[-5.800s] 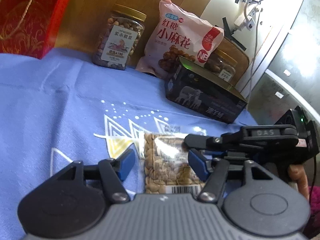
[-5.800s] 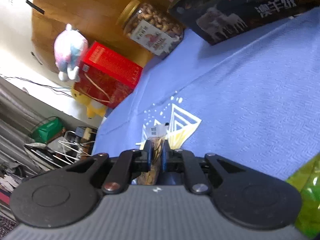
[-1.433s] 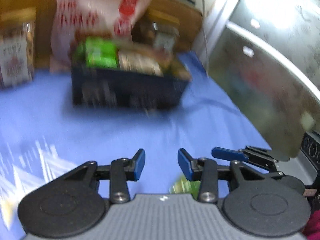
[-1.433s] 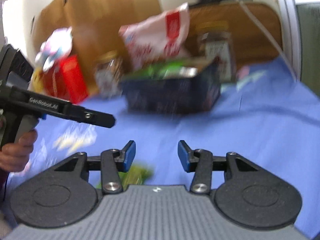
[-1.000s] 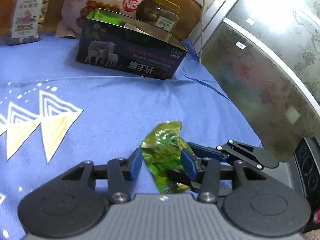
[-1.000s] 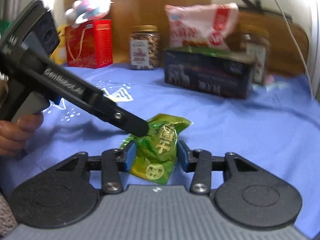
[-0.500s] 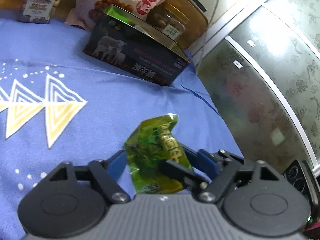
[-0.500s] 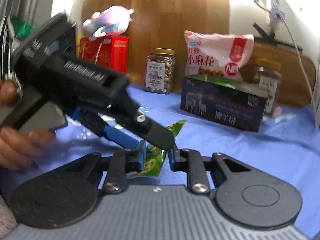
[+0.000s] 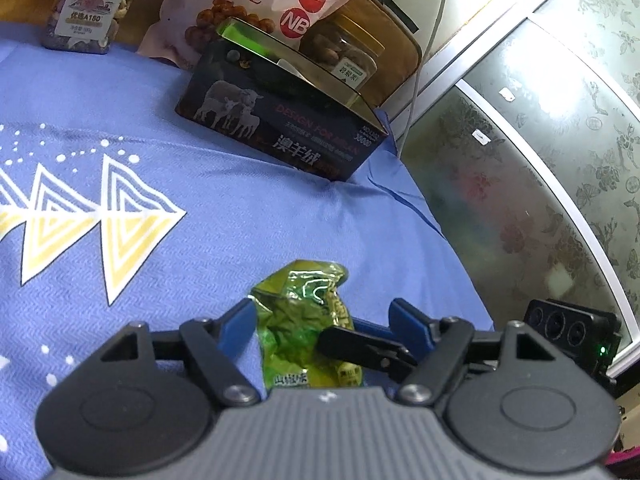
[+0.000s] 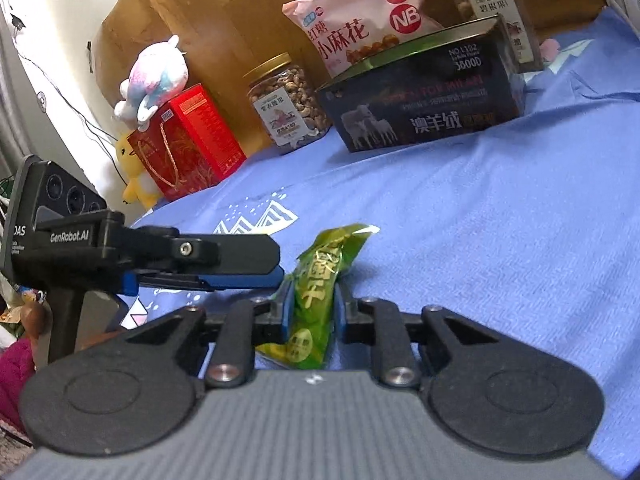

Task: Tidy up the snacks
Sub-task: 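Lower the left gripper onto the green jelly snack packet and grasp it, then carry the green jelly snack packet into the black tin and release it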

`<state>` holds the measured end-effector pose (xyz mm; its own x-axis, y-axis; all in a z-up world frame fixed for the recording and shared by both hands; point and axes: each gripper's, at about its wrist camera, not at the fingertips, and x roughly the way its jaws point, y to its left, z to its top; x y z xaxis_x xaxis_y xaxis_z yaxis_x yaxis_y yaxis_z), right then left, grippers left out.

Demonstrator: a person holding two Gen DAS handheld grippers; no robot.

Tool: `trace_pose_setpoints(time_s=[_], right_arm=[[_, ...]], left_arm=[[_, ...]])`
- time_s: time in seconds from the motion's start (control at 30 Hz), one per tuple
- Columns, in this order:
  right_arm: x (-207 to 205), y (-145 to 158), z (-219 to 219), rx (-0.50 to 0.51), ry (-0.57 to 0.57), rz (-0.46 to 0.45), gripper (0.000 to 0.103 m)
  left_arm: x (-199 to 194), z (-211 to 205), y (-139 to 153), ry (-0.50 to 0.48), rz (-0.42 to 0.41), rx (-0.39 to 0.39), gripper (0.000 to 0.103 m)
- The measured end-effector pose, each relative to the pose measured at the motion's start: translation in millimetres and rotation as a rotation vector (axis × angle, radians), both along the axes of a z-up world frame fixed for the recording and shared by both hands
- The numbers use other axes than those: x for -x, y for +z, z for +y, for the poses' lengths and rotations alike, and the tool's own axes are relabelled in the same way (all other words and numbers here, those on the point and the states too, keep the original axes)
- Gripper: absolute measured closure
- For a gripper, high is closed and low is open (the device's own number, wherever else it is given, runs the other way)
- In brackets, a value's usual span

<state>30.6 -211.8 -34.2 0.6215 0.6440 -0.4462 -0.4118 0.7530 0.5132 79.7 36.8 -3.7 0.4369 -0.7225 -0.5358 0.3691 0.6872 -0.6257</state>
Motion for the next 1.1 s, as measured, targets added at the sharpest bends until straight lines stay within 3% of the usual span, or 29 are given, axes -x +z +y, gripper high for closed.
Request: trace_pose_setpoints(time_s=[0.13, 0.33, 0.4, 0.5, 0.73, 0.87, 0.9, 0.93, 1.1], right_arm=[[1.3, 6.3, -1.6, -0.022, -0.011, -0.027, 0.081], [-5.8, 24.3, -11.1, -0.042, -0.042, -0.082, 0.083], [-9.9, 26.3, -15.3, -0.068, -0.044, -0.079, 0.089], [-14.4, 26.0, -20.3, -0.123, -0.036, -0.06, 0.089], [-18.5, 21.8, -22.6, -0.151, -0.029, -0.043, 0.089], [-26.9, 17.6, -34.5, -0.27, -0.014, 0.014, 0.089], [-33.2, 12.9, -43.3, -0.354, 0.0, 0.06, 0.089], [-33.2, 12.9, -43.3, -0.354, 0.0, 0.06, 0.089], [-46.4, 2.7, -61.4, -0.569, 0.019, 0.15, 0.089]], left_arm=[[0.4, 9.3, 8.9, 0.003, -0.012, 0.059, 0.031], [-0.6, 27.5, 29.4, 0.056, -0.076, 0.068, 0.03], [-5.1, 31.7, 29.5, 0.066, -0.063, 0.09, 0.028], [-10.7, 32.1, 24.7, 0.05, -0.033, 0.125, 0.028], [-18.5, 20.1, 12.8, 0.019, 0.009, 0.102, 0.027], [-20.2, 20.7, 12.5, 0.017, 0.008, 0.107, 0.018], [-20.6, 21.8, 13.2, 0.019, 0.004, 0.111, 0.017], [-21.0, 22.7, 13.7, 0.015, 0.001, 0.115, 0.017], [-23.7, 20.3, 16.3, -0.013, -0.007, 0.135, 0.018]])
